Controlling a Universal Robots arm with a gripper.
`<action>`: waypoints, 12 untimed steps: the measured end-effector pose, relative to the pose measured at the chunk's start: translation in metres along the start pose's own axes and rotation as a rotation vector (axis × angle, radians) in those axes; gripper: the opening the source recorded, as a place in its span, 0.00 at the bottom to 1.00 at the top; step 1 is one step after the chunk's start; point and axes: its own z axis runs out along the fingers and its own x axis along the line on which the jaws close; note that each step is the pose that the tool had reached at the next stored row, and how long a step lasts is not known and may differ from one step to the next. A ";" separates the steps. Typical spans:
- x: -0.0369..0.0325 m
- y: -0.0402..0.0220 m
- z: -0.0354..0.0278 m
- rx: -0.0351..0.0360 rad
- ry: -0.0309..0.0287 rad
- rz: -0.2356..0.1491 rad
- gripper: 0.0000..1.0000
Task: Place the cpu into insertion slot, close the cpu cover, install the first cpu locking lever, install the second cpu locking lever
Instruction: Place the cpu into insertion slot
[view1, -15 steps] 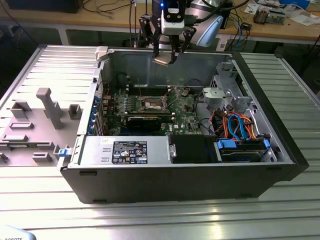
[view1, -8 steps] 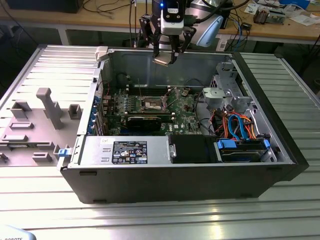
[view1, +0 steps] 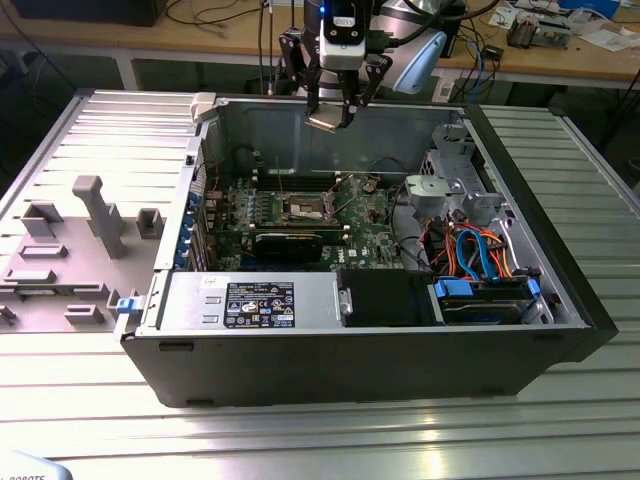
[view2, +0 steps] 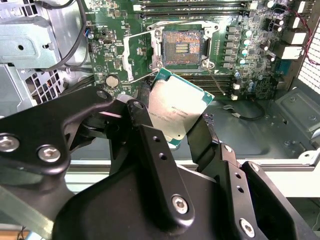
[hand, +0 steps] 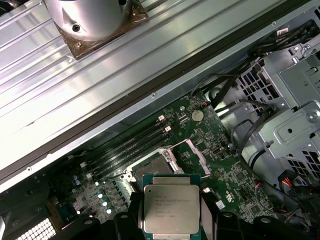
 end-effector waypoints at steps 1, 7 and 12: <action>0.0000 0.0000 0.0000 0.0000 0.0000 0.000 0.54; 0.0000 0.0000 0.0000 -0.0001 0.0000 0.000 0.54; 0.0003 -0.0002 0.0001 -0.0001 -0.0012 0.014 0.54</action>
